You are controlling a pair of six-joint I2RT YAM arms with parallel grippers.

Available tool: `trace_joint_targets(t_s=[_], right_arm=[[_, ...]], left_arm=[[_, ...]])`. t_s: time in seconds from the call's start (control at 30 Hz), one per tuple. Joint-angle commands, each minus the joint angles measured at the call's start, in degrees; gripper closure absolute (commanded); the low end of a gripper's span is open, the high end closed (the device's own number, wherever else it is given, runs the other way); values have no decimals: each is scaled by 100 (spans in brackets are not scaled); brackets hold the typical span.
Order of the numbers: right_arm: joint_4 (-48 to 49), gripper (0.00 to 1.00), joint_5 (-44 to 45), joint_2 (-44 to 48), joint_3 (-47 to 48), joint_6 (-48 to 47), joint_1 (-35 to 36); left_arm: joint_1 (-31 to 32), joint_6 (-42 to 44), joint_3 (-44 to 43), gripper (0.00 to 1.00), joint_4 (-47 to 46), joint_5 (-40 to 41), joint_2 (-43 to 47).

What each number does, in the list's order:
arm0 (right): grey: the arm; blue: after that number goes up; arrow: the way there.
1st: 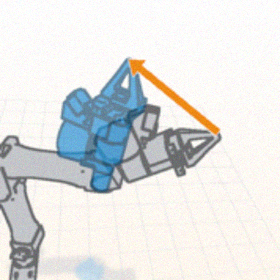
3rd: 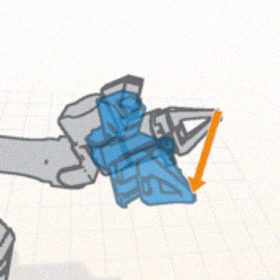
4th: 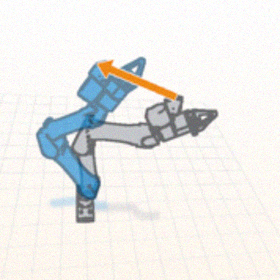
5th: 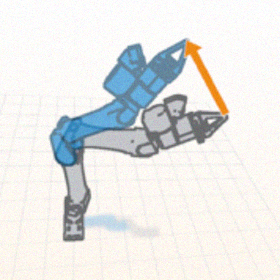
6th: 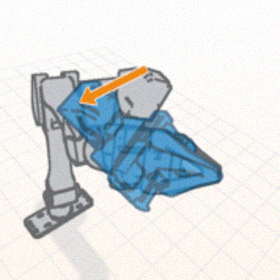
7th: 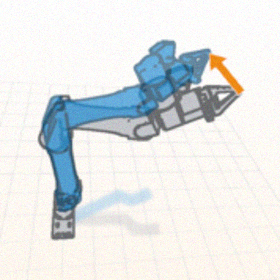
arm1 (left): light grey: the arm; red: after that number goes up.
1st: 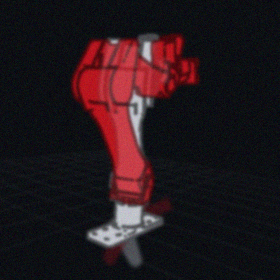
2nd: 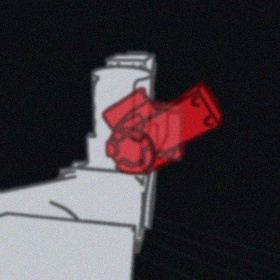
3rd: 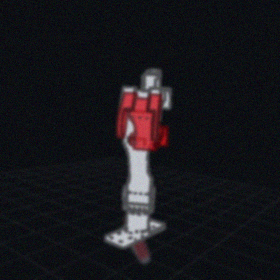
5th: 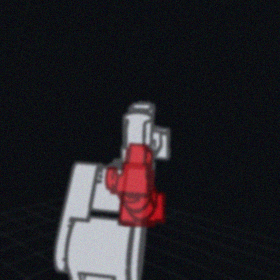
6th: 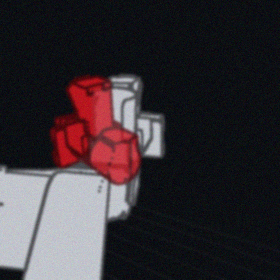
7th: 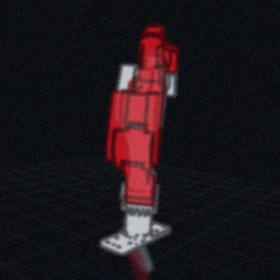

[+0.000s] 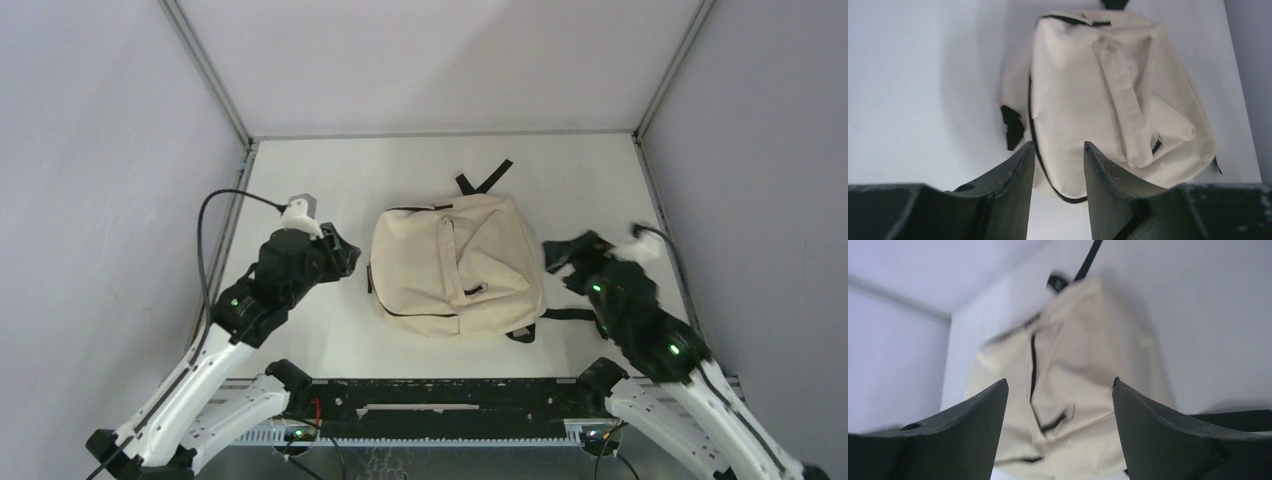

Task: Pack the student bag
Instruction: Reset both arms

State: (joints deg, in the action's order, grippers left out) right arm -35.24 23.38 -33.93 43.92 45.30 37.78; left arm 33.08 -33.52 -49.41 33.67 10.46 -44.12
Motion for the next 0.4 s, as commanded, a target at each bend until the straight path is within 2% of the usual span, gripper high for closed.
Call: trace_joint_targets(t_s=[0.0,0.17,0.3,0.37], right_arm=[[-1051,13,2229,1330,28,248,-205],[-1299,11,2636,2209,-292,388,-245],[-1576,10,2559,2080,-340,691,-245],[-1716,10,2579,1926,-349,855,-245]], left_arm=[[-32,255,-313,54,231,1141,469],[-31,267,-119,54,232,1404,756],[-33,432,106,58,54,1061,815],[-41,337,144,58,59,1172,806]])
